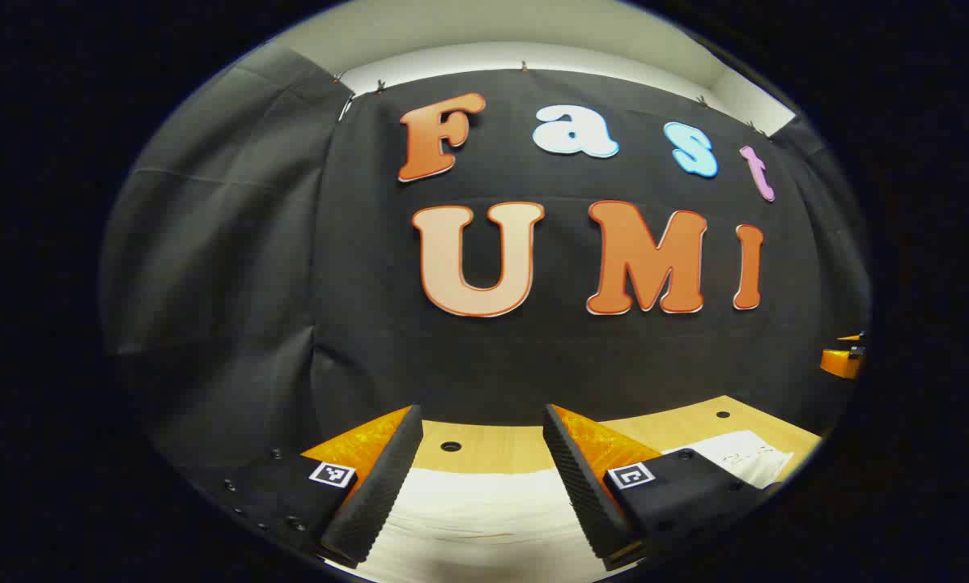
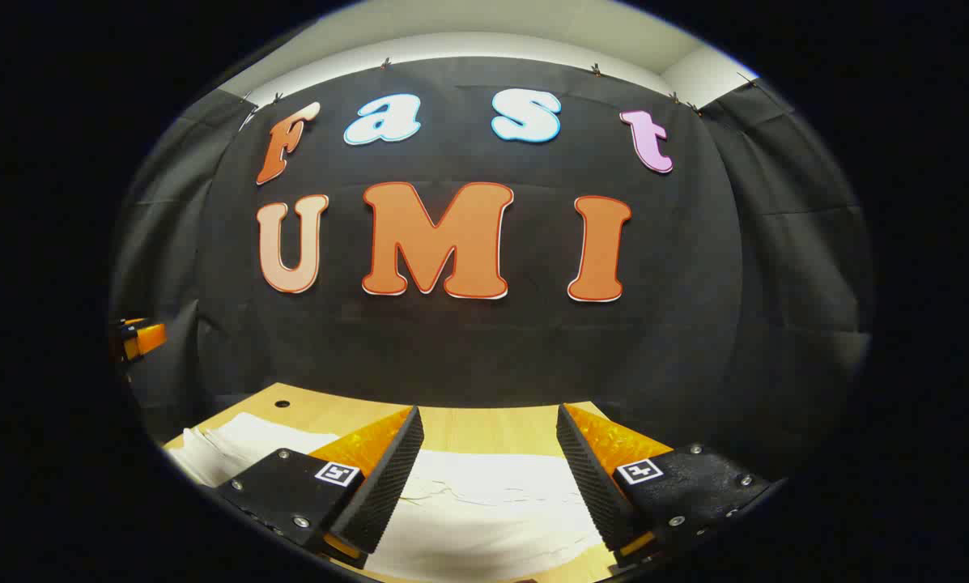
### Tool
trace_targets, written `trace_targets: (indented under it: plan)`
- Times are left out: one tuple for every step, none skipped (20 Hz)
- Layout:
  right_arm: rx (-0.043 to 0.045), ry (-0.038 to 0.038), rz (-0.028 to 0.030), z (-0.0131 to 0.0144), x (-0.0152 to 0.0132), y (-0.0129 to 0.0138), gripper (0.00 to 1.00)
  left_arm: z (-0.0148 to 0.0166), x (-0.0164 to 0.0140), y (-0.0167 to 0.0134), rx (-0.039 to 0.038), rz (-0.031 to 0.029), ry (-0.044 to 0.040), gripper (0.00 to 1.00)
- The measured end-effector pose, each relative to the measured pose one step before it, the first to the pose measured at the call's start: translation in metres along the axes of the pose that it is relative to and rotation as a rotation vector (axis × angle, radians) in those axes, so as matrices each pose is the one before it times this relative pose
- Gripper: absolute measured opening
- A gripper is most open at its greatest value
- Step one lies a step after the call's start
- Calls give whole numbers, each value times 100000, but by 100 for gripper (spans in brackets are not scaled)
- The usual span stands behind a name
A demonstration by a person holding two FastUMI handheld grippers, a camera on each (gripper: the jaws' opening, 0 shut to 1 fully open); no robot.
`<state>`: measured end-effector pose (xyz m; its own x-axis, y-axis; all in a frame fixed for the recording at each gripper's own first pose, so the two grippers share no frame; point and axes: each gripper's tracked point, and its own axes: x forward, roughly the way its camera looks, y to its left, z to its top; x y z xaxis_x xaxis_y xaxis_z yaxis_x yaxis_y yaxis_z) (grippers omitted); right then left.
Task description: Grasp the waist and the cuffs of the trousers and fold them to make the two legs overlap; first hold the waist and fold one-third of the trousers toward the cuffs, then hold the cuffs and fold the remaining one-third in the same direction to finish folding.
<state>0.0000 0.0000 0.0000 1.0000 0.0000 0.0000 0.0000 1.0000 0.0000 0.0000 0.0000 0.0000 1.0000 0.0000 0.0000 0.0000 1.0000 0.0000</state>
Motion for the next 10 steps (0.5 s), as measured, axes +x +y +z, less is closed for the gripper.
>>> trace_targets:
  plan:
    - [73, 652, 272, 181, -11, 848, 99, -131, 60, 994, 740, 30, 108, 94]
    - [-1095, 331, 344, 19, 9, 452, 99, 227, 65, 715, 1067, 493, -402, 98]
    - [-1828, 354, 283, 88, 83, 371, 99, -36, -121, 567, 757, 886, -257, 98]
    - [-1154, -128, 321, 83, 13, 197, 99, 165, -18, 340, -277, 1080, -165, 98]
    - [-194, -290, 875, 190, -10, 294, 99, -176, 113, 302, -1002, 915, 202, 97]
    - [547, -107, 438, 60, 5, -79, 99, -21, 35, 11, -1212, -288, 833, 94]
    - [782, 430, 71, 16, 57, -137, 99, -287, 126, -341, -1068, -1039, 735, 97]
    - [824, 214, 51, -28, 83, -178, 99, 233, 95, -176, -805, -952, -45, 98]
    - [492, 229, 545, 68, 35, 8, 99, 38, -61, -25, -820, 148, -404, 98]
    - [-79, 662, 247, -140, 137, 128, 99, 62, 37, 53, -924, 217, -268, 98]
